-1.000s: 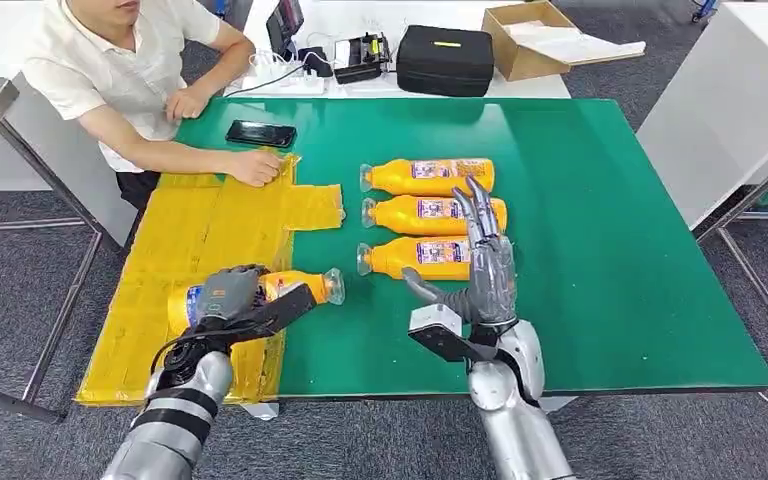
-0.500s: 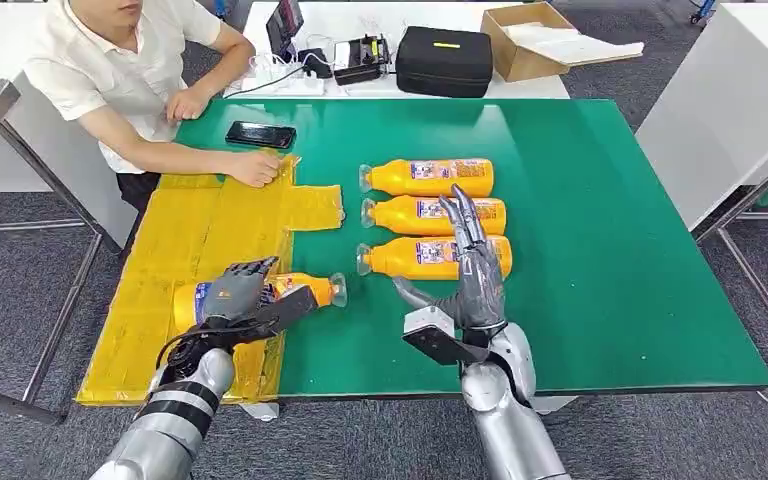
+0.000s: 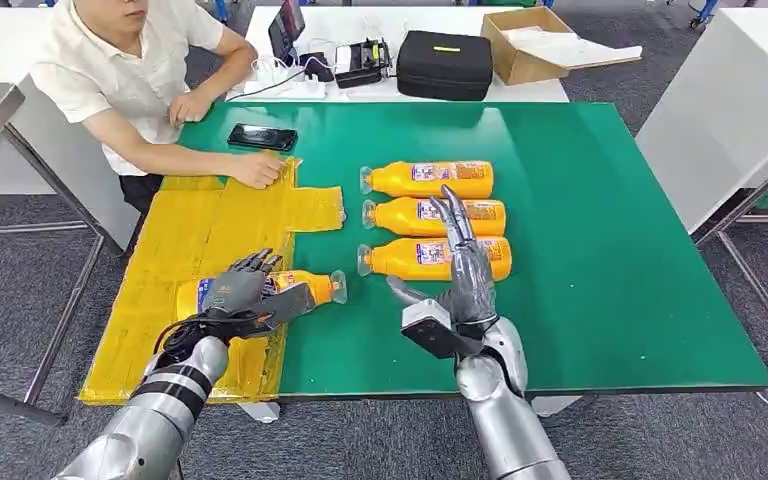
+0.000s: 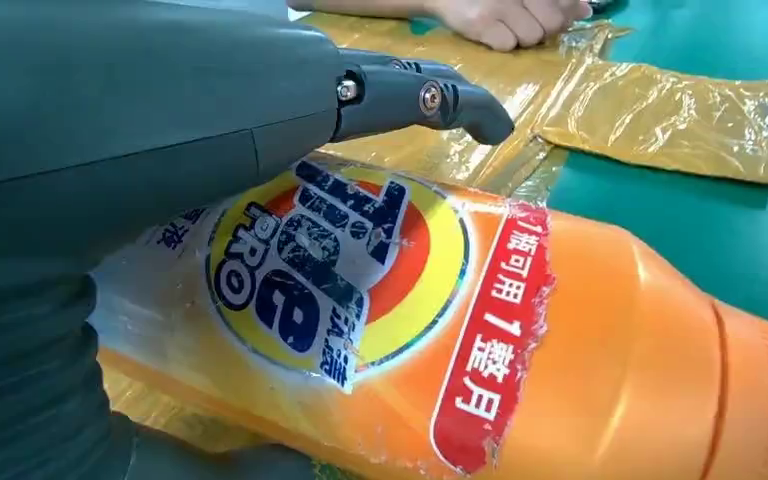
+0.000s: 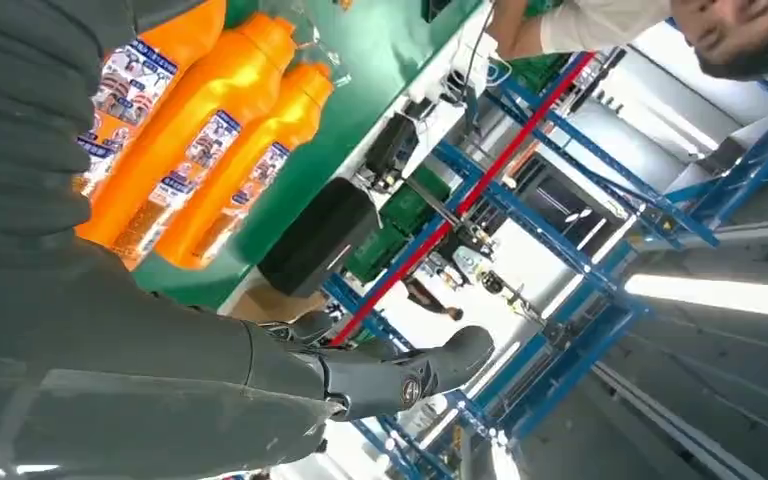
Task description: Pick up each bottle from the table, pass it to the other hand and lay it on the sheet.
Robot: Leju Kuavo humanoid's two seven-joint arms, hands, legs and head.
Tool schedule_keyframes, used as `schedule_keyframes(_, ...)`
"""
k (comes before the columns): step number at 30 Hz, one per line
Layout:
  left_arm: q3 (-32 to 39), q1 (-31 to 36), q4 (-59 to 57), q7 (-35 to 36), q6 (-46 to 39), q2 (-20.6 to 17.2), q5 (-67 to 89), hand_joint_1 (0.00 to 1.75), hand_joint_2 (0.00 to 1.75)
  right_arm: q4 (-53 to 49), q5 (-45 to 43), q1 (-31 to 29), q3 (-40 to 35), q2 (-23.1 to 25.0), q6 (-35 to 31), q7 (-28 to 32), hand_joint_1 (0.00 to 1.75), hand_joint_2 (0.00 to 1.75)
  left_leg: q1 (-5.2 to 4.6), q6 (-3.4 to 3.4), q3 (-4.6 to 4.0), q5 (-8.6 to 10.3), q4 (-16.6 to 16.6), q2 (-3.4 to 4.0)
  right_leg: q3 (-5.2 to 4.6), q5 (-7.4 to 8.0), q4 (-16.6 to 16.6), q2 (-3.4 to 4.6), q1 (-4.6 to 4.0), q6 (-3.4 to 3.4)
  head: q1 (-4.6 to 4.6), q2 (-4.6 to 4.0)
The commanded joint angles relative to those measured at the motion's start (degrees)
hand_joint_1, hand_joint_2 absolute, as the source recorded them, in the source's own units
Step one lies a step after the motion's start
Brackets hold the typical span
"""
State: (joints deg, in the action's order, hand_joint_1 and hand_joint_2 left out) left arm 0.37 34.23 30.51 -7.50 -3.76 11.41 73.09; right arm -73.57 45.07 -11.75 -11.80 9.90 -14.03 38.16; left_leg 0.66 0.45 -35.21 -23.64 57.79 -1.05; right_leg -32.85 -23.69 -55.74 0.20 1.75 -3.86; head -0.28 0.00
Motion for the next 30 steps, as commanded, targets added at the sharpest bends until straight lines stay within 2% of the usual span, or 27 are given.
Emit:
schedule_keyframes(1,0.2,-1.7,-6.0,0.3,0.5,-1.4,-0.4,0.00,1.75,4.5,0.1,-2.3,-1.0,-1.1,0.5,0.1,0.00,1.75,-0.01,0.01,0.19,-0.03,-0.1,0.29,0.12,0.04,0.1,0.19,-0.03,0.19,-0.02,0.00)
schedule_keyframes(4,1.1,-2.6,-2.9,-2.7,-2.5,-0.1,-2.9,0.00,1.75,3.8,0.2,-1.7,-0.8,-1.2,0.1,-0.3,0.00,1.75,-0.02,0.01,0.21,-0.04,-0.1,0.27,0.13,0.02,0.1,0.19,-0.01,0.16,-0.02,0.00)
schedule_keyframes(6,0.8,-4.5,4.4,-5.7,-4.7,2.1,-5.4,0.00,1.75,2.3,0.5,-0.3,-0.4,-1.3,-0.2,-0.7,0.00,1.75,0.01,0.02,0.20,-0.05,-0.1,0.26,0.15,0.02,0.1,0.15,-0.05,0.21,-0.02,0.00)
schedule_keyframes(11,0.8,-4.5,4.4,-5.7,-4.7,2.1,-5.4,0.00,1.75,2.3,0.5,-0.3,-0.4,-1.3,-0.2,-0.7,0.00,1.75,0.01,0.02,0.20,-0.05,-0.1,0.26,0.15,0.02,0.1,0.15,-0.05,0.21,-0.02,0.00)
schedule_keyframes(15,-1.4,-8.6,17.2,-7.1,-5.4,4.2,-8.9,0.00,1.75,0.0,1.1,1.4,-0.1,-1.3,-0.2,-1.2,0.00,1.75,0.01,0.03,0.20,-0.05,-0.1,0.26,0.14,0.02,0.1,0.15,-0.05,0.21,-0.02,0.00)
schedule_keyframes(16,-4.2,-12.1,27.2,-6.9,-4.1,4.6,-12.0,0.00,1.75,-2.0,1.6,2.6,0.0,-1.3,0.1,-1.9,0.00,1.75,-0.01,0.03,0.11,-0.03,-0.1,0.11,0.09,-0.01,0.1,0.03,-0.01,0.13,-0.02,0.00)
schedule_keyframes(19,-5.4,-14.5,33.2,-9.8,-5.6,5.6,-15.0,0.00,1.75,-3.4,2.0,3.7,0.1,-1.5,0.0,-2.4,0.00,1.75,0.02,0.04,-0.15,-0.06,0.1,-0.01,-0.13,-0.07,0.0,-0.10,-0.05,0.15,0.00,0.00)
schedule_keyframes(21,-7.3,-16.2,37.4,-9.7,-2.4,5.5,-17.4,0.00,1.75,-4.3,2.2,4.4,0.3,-1.7,0.0,-2.7,0.00,1.75,0.03,0.01,-0.32,-0.08,0.1,0.09,-0.34,-0.06,0.0,-0.01,-0.07,0.16,-0.02,0.00)
schedule_keyframes(23,-8.6,-16.8,38.3,-10.4,0.5,5.4,-20.9,0.00,1.75,-4.0,2.0,4.5,0.7,-1.9,-0.2,-2.6,0.00,1.75,0.03,0.02,-0.34,-0.10,0.1,0.03,-0.35,-0.10,0.0,-0.09,-0.07,0.19,0.00,0.00)
schedule_keyframes(27,-12.1,-16.9,38.3,-10.9,1.4,5.0,-22.5,0.00,1.75,-3.8,2.1,4.5,1.0,-2.2,-0.3,-2.6,0.00,1.75,0.03,0.04,-0.29,-0.11,0.1,0.09,-0.30,-0.09,0.0,-0.05,-0.08,0.22,-0.02,0.00)
schedule_keyframes(30,-12.3,-16.9,38.3,-10.9,1.4,5.1,-22.5,0.00,1.75,-3.8,2.1,4.5,1.0,-2.2,-0.3,-2.6,0.00,1.75,0.03,0.04,-0.33,-0.09,0.1,0.05,-0.34,-0.08,0.0,-0.09,-0.07,0.21,0.00,0.00)
